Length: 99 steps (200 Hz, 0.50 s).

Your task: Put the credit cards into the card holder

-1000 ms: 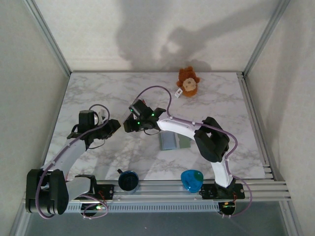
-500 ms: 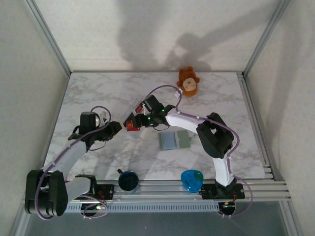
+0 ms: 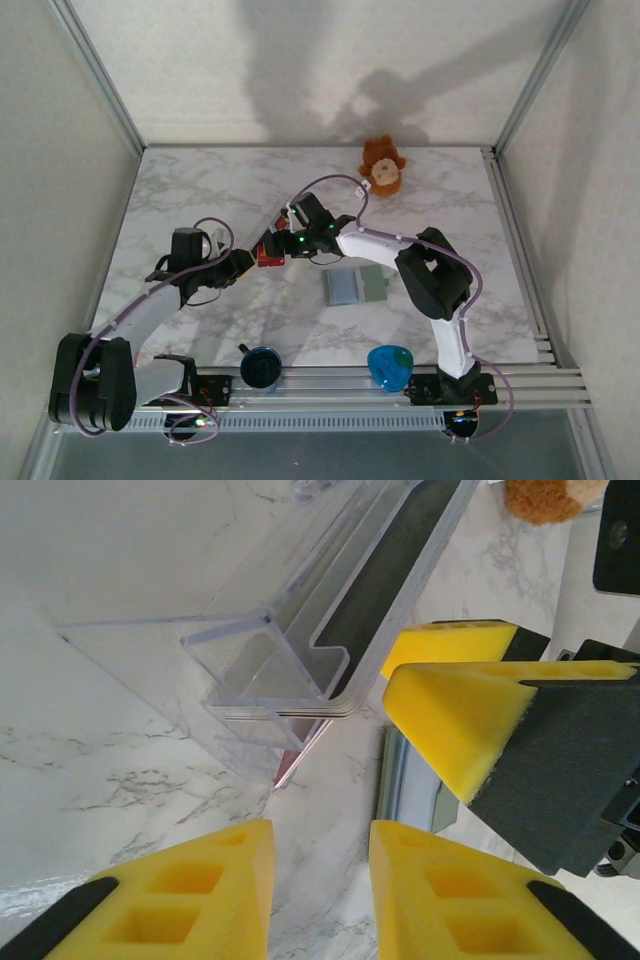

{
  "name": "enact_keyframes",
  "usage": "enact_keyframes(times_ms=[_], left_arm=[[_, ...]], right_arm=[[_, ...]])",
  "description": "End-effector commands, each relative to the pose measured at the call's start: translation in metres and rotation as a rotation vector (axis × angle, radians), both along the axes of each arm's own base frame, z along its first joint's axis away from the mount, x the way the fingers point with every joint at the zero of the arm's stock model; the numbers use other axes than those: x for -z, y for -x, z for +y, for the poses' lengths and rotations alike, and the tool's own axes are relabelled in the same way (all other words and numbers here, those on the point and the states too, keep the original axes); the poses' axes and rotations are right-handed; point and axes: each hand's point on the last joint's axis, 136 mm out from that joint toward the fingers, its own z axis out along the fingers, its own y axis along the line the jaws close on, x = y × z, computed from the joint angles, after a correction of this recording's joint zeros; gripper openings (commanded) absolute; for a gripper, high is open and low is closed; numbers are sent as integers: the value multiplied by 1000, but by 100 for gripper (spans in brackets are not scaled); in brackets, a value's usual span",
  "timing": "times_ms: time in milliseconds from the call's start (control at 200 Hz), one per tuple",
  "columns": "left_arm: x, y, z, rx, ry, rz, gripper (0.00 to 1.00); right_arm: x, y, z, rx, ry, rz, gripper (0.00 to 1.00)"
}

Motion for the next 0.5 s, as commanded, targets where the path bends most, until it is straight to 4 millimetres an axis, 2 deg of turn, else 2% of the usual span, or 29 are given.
enact_keyframes(times_ms=[0,185,491], left_arm=[[3,-2,-1,-5,-11,-5,30],[10,-2,-1,-5,-23,12,30],[11,-6,-2,-7,-25,9,30]], right_arm=[[16,1,1,2,-2,38,65],[20,2,0,5,-4,48,65],[25,3,0,4,-8,64,65]])
